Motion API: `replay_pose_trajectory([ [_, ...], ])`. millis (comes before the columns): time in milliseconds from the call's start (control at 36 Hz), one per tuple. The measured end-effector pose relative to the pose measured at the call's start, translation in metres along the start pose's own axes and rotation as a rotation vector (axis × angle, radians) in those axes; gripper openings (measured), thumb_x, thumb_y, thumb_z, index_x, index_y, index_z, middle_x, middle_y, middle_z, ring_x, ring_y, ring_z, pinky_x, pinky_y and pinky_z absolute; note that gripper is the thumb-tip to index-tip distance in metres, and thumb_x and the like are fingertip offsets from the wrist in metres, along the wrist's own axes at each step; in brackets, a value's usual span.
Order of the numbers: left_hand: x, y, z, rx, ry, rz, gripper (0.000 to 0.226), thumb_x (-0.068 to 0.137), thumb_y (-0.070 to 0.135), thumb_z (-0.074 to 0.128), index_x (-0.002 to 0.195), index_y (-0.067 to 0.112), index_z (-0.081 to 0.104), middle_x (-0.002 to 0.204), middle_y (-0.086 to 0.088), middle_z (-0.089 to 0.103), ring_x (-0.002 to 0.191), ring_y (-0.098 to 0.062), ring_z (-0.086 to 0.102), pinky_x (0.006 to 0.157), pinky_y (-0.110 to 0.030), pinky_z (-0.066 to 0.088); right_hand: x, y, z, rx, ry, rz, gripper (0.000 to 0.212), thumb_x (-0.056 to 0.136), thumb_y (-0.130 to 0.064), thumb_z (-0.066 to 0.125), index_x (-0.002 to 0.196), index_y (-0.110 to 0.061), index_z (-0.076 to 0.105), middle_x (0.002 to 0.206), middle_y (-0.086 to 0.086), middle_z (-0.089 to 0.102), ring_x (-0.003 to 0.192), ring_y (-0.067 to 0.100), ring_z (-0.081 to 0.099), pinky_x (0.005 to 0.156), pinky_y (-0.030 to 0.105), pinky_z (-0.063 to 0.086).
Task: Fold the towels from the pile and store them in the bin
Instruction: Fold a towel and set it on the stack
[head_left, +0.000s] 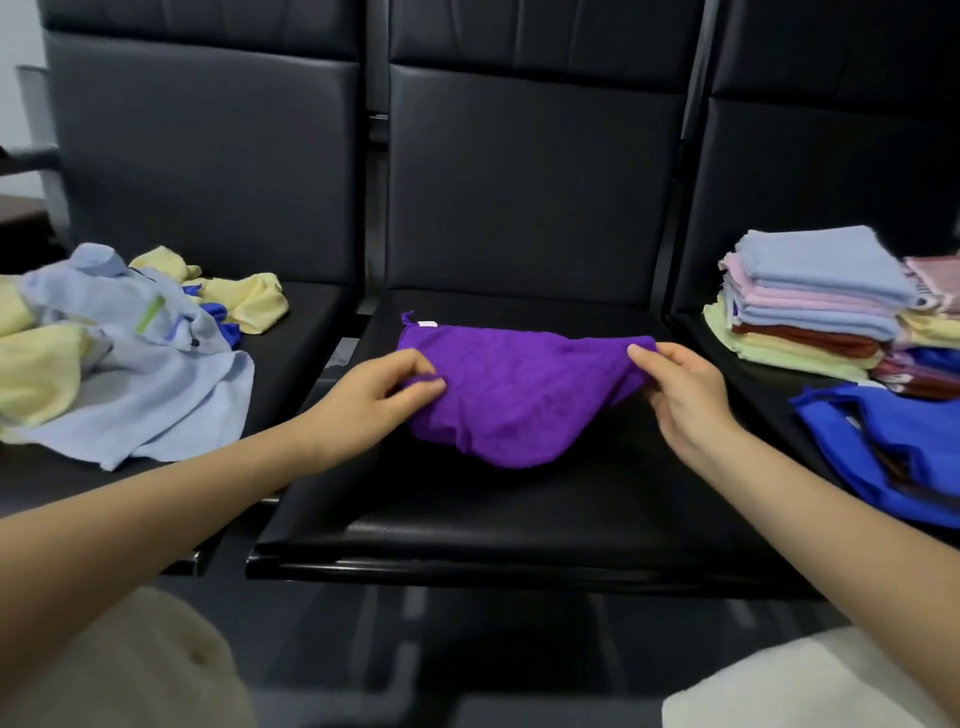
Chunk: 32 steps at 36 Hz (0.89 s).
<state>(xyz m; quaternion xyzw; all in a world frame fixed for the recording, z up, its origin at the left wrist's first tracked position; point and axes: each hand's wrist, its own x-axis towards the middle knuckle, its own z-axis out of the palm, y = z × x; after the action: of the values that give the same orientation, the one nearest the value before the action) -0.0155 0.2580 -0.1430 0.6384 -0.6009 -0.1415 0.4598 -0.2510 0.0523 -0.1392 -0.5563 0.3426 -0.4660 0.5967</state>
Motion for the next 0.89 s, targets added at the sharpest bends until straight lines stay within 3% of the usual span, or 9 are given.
replay_pose_trajectory([
  [56, 0.004, 0.000, -0.003, 0.011, 0.116, -0.059, 0.027, 0.098, 0.024, 0.054, 0.083, 0.002, 0.056, 0.067, 0.007, 0.049, 0.062, 0.000, 0.041, 0.062, -0.018, 0.035, 0.002, -0.004, -0.006, 0.059, 0.061, 0.024, 0.013, 0.089, -0.002, 0.064, 0.079, -0.010, 0.064, 0.069, -0.003, 0.071, 0.072, 0.010, 0.068, 0.073, 0.026, 0.052],
  [194, 0.008, -0.003, -0.008, -0.017, 0.276, -0.187, 0.033, 0.102, 0.028, 0.044, 0.075, 0.010, 0.050, 0.060, 0.012, 0.045, 0.055, 0.001, 0.040, 0.055, -0.013, 0.032, 0.007, -0.009, -0.019, 0.056, 0.140, 0.106, 0.013, 0.089, -0.006, 0.066, 0.077, -0.010, 0.065, 0.080, 0.004, 0.066, 0.080, 0.013, 0.063, 0.077, 0.025, 0.049],
  [361, 0.003, 0.000, 0.000, -0.069, 0.257, -0.236, 0.035, 0.103, 0.030, 0.042, 0.073, 0.015, 0.050, 0.063, 0.011, 0.046, 0.055, 0.003, 0.042, 0.056, -0.012, 0.034, 0.002, -0.003, -0.025, -0.139, 0.036, 0.218, 0.008, 0.094, -0.021, 0.063, 0.087, -0.016, 0.064, 0.090, 0.005, 0.065, 0.084, 0.018, 0.061, 0.071, 0.029, 0.047],
  [472, -0.001, -0.001, 0.006, -0.073, 0.214, -0.251, 0.035, 0.103, 0.030, 0.042, 0.073, 0.013, 0.051, 0.060, 0.015, 0.046, 0.057, 0.004, 0.041, 0.060, -0.016, 0.035, -0.002, -0.010, -0.030, -0.158, 0.056, 0.381, 0.006, 0.091, -0.012, 0.065, 0.095, -0.007, 0.064, 0.088, 0.010, 0.067, 0.077, 0.021, 0.063, 0.071, 0.032, 0.052],
  [528, -0.005, -0.002, 0.009, -0.065, 0.171, -0.222, 0.036, 0.102, 0.029, 0.043, 0.080, 0.003, 0.055, 0.069, 0.007, 0.049, 0.064, 0.001, 0.043, 0.064, -0.016, 0.036, -0.004, -0.014, -0.036, -0.237, 0.031, 0.445, 0.004, 0.090, -0.010, 0.067, 0.089, -0.007, 0.064, 0.082, 0.010, 0.067, 0.074, 0.022, 0.062, 0.066, 0.031, 0.050],
  [639, -0.016, -0.005, 0.017, 0.054, -0.003, -0.092, 0.040, 0.100, 0.033, 0.046, 0.084, 0.000, 0.058, 0.073, -0.004, 0.053, 0.071, -0.003, 0.047, 0.073, -0.023, 0.040, -0.005, -0.007, -0.052, -0.775, -0.001, 0.177, 0.009, 0.091, -0.015, 0.067, 0.083, -0.010, 0.067, 0.082, 0.007, 0.065, 0.083, 0.023, 0.061, 0.065, 0.028, 0.041],
  [722, -0.022, -0.008, 0.021, 0.134, -0.070, -0.044, 0.045, 0.097, 0.048, 0.044, 0.074, 0.010, 0.052, 0.066, 0.001, 0.045, 0.064, -0.004, 0.043, 0.068, -0.027, 0.039, -0.009, 0.002, -0.057, -1.138, -0.010, 0.006, 0.021, 0.091, -0.025, 0.066, 0.106, -0.010, 0.064, 0.085, 0.003, 0.062, 0.094, 0.027, 0.060, 0.076, 0.031, 0.041],
  [778, -0.022, -0.007, 0.021, 0.135, -0.058, -0.053, 0.045, 0.100, 0.044, 0.045, 0.075, 0.006, 0.052, 0.066, -0.001, 0.045, 0.065, -0.008, 0.043, 0.069, -0.030, 0.040, -0.016, 0.008, -0.056, -1.327, -0.032, -0.179, 0.033, 0.089, -0.031, 0.067, 0.116, -0.012, 0.062, 0.101, 0.009, 0.061, 0.107, 0.031, 0.053, 0.089, 0.036, 0.042],
  [889, -0.018, 0.002, 0.022, 0.071, 0.010, -0.086, 0.039, 0.099, 0.030, 0.046, 0.082, -0.004, 0.056, 0.073, -0.002, 0.049, 0.070, -0.007, 0.044, 0.070, -0.024, 0.039, -0.055, 0.006, -0.028, -1.228, -0.189, -0.585, 0.039, 0.083, -0.055, 0.057, 0.098, -0.019, 0.064, 0.101, 0.001, 0.058, 0.104, 0.024, 0.049, 0.085, 0.036, 0.044],
])
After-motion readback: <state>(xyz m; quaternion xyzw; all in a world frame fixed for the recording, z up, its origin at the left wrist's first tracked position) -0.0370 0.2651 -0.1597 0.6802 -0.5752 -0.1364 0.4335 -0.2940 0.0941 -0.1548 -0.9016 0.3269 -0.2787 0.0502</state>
